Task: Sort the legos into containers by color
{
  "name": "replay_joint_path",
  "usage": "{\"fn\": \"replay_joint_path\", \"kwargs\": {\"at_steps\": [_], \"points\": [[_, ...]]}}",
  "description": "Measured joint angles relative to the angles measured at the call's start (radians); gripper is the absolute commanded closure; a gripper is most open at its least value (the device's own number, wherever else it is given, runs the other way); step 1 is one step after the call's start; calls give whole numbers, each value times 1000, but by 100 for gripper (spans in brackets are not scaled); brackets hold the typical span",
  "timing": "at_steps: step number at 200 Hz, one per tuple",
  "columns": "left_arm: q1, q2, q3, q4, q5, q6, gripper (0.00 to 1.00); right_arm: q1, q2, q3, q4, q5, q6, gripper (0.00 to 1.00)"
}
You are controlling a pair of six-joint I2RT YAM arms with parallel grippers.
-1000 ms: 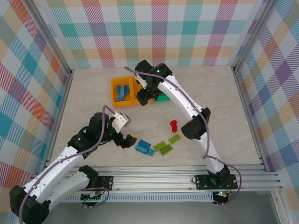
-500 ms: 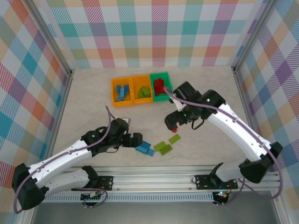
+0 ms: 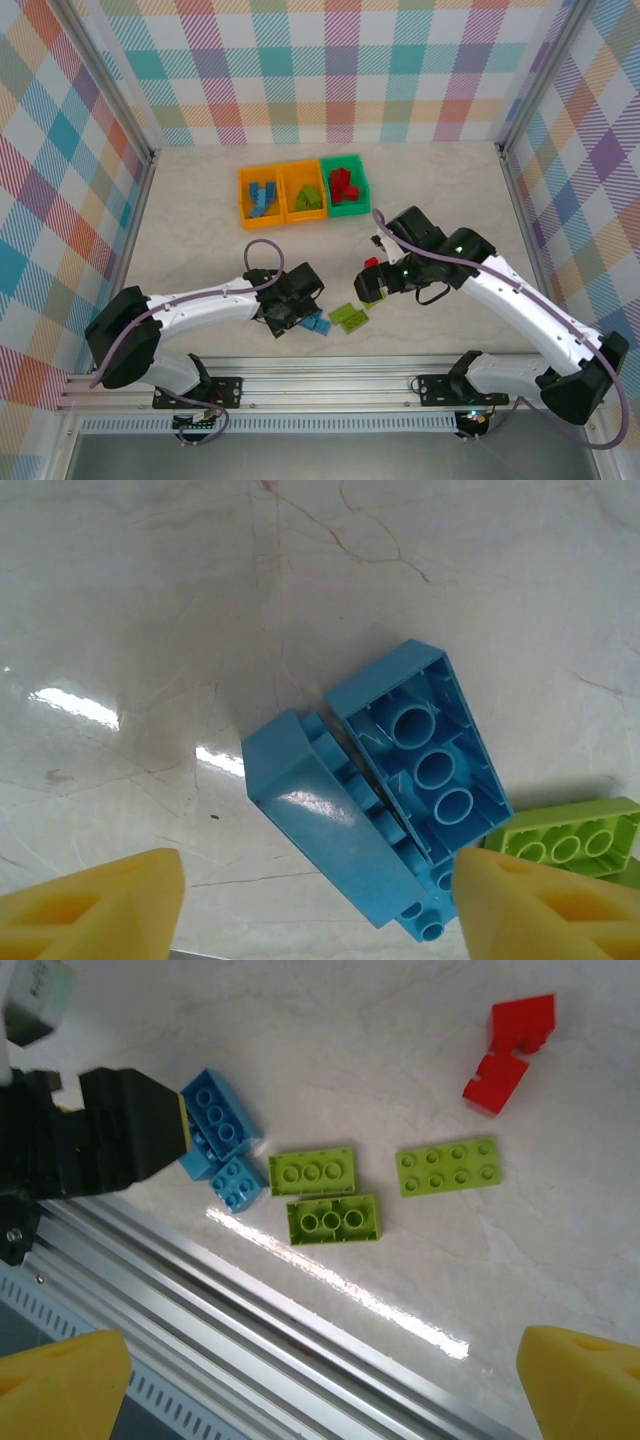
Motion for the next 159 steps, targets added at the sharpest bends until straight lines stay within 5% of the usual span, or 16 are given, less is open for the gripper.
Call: {"fn": "replay_joint_path", "kwargs": {"at_steps": [55, 102, 139, 159], "points": [[0, -4, -71, 55, 14, -63, 38, 0, -2, -25, 33, -28, 8, 0], [0, 1, -75, 100, 37, -56, 53, 0, -3, -25, 53, -36, 15, 0], [0, 17, -75, 119, 43, -33, 35, 0, -2, -25, 56, -36, 19, 0], [0, 62, -79, 142, 60, -28, 34, 0, -2, -25, 56, -36, 26, 0]]}}
